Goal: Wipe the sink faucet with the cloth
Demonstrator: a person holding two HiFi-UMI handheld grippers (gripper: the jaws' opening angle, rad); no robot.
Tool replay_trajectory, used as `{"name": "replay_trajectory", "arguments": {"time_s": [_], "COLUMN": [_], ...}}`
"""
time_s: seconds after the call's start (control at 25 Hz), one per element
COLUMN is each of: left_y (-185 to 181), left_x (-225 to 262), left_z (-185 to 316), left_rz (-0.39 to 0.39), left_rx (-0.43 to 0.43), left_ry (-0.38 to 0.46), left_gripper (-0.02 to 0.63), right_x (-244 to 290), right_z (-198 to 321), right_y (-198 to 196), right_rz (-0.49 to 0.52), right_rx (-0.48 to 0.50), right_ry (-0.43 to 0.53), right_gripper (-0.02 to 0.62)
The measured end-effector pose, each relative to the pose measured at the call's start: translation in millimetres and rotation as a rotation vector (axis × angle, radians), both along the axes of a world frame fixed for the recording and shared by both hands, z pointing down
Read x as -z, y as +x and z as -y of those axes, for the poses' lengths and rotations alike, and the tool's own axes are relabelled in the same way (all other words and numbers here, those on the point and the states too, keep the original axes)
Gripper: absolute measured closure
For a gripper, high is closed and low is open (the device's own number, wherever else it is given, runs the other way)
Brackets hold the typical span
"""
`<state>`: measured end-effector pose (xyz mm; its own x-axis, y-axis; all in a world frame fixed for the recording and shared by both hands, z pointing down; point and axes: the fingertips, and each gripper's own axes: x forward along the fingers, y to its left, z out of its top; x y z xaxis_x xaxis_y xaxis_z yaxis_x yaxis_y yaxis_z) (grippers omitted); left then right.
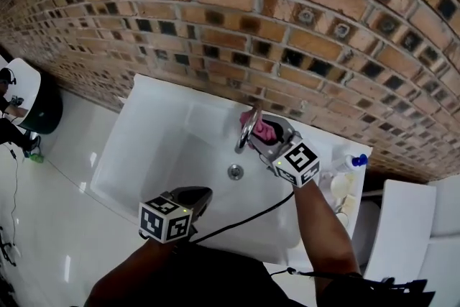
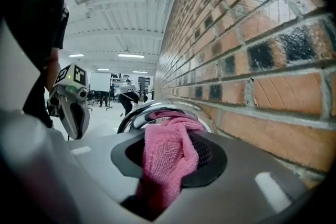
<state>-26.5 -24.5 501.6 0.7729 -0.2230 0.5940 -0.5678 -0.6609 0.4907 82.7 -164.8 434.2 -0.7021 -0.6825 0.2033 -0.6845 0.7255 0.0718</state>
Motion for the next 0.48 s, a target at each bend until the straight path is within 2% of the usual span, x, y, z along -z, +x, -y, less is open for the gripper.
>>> {"name": "replay_trajectory", "arguments": {"time_s": [0.2,0.48], "left_y": [5,20], "left_x": [-2,0], "left_z": [-10,-13], "left_rz": [0.032,0.060], "left_rx": [0.039,0.060], "left_ry": [-0.005,-0.004], "left_gripper": [0.603,0.603], "right_x": [-1,-3], "right_z": [-10,-26], "right_y": [-4,-8], "right_rz": [-0.143,-0.301], "right_rx": [0.104,0.199], "right_ry": [0.069,0.144], "right_gripper": [0.472,0.474]}}
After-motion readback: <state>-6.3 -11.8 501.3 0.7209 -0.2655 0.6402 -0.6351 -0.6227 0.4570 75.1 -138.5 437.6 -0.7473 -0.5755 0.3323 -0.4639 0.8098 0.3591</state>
